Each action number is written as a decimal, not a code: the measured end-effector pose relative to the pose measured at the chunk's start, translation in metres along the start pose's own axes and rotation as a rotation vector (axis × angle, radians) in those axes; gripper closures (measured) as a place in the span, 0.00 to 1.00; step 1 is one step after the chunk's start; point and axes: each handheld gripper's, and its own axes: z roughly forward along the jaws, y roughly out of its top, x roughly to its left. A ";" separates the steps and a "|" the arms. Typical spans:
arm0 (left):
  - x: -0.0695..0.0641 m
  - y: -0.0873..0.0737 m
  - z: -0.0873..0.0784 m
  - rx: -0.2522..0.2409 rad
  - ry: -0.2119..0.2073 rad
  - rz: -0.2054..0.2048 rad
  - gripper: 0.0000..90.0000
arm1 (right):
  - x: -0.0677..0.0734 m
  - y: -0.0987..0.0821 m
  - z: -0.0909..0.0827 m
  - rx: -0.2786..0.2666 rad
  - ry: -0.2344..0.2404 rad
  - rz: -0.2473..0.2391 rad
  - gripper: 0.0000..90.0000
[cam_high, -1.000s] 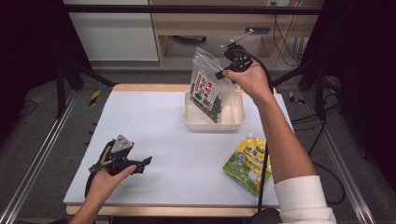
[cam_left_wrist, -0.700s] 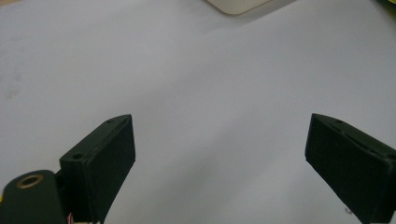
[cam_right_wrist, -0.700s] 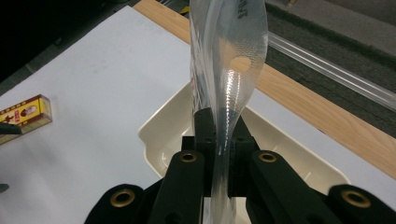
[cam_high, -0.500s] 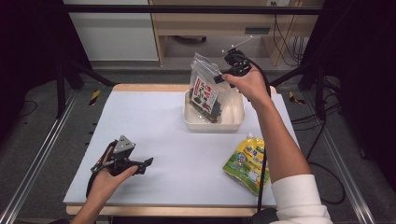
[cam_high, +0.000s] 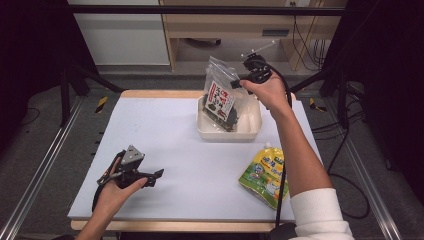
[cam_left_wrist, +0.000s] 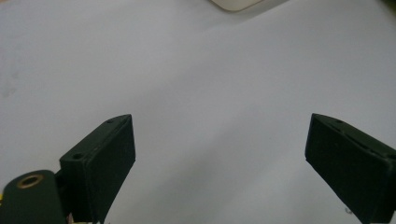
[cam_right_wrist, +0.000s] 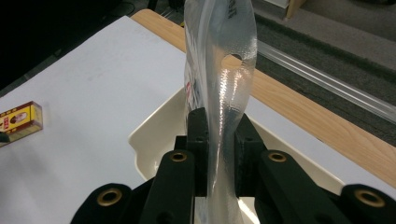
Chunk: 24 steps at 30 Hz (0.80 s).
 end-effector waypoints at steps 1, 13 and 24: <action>0.000 0.000 0.000 0.001 -0.001 0.000 0.09 | 0.000 0.000 0.000 -0.002 -0.006 -0.003 0.89; 0.001 0.000 -0.001 -0.001 0.002 -0.005 0.09 | -0.003 -0.002 -0.001 -0.020 -0.013 -0.005 0.81; 0.001 0.000 0.000 0.001 0.002 -0.003 0.09 | 0.008 -0.001 -0.009 -0.056 -0.021 -0.008 0.56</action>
